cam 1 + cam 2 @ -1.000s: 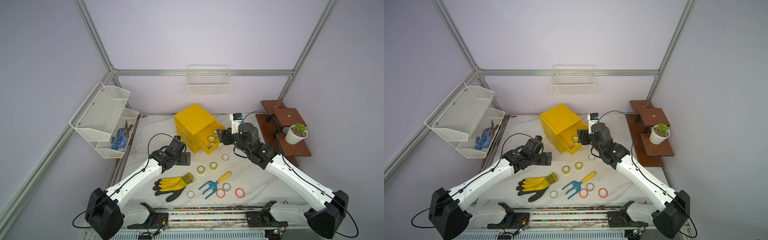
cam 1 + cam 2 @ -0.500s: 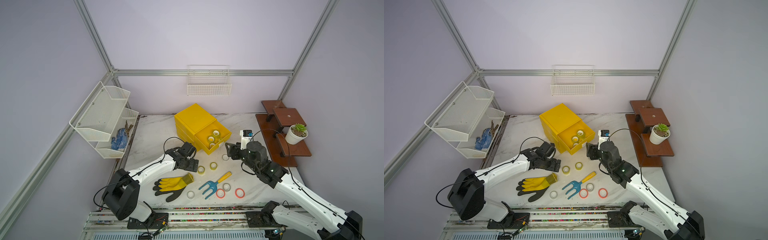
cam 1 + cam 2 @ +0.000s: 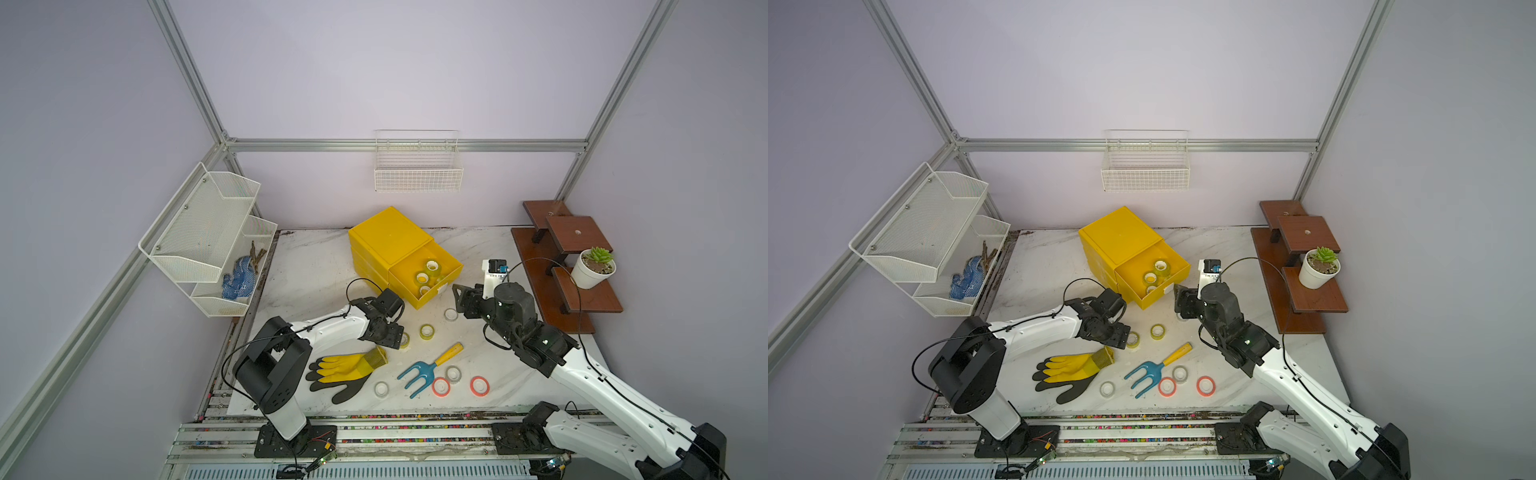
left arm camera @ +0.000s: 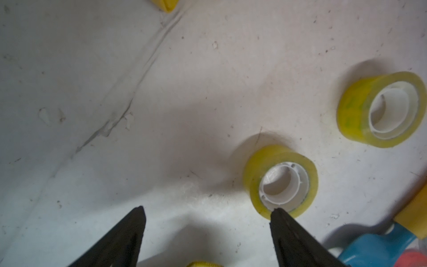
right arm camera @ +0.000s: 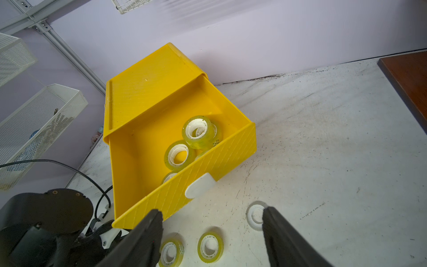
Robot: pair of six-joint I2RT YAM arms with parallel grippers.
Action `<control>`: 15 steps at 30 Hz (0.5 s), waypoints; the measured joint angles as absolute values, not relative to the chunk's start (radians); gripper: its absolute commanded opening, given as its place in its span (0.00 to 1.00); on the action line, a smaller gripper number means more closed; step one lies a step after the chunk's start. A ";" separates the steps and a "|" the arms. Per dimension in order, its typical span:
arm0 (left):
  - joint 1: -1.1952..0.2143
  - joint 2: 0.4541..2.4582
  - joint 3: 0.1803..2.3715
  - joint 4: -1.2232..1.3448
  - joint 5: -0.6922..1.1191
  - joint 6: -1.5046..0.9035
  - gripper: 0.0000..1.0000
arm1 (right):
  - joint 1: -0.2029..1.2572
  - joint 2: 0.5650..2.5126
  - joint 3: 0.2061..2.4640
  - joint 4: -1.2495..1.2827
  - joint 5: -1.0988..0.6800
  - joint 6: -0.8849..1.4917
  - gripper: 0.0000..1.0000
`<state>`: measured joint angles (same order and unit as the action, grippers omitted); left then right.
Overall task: Place the transparent tape into the drawer according to color
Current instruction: Move the tape to the center of the board.
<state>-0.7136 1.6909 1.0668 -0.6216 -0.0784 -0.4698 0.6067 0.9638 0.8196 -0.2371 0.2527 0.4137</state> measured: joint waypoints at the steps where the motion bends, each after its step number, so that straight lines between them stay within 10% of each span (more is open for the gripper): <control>1: -0.715 1.698 1.076 -0.622 -0.078 -0.468 0.87 | 0.607 0.964 0.820 -0.237 0.254 0.414 0.73; 15: -0.716 1.759 1.114 -0.685 -0.169 -0.498 0.73 | 0.606 0.946 0.820 -0.241 0.279 0.409 0.73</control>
<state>-0.7162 1.7588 1.1137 -0.6853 -0.1692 -0.4984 0.6064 0.9459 0.8196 -0.2405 0.2790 0.4091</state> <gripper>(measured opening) 0.730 0.732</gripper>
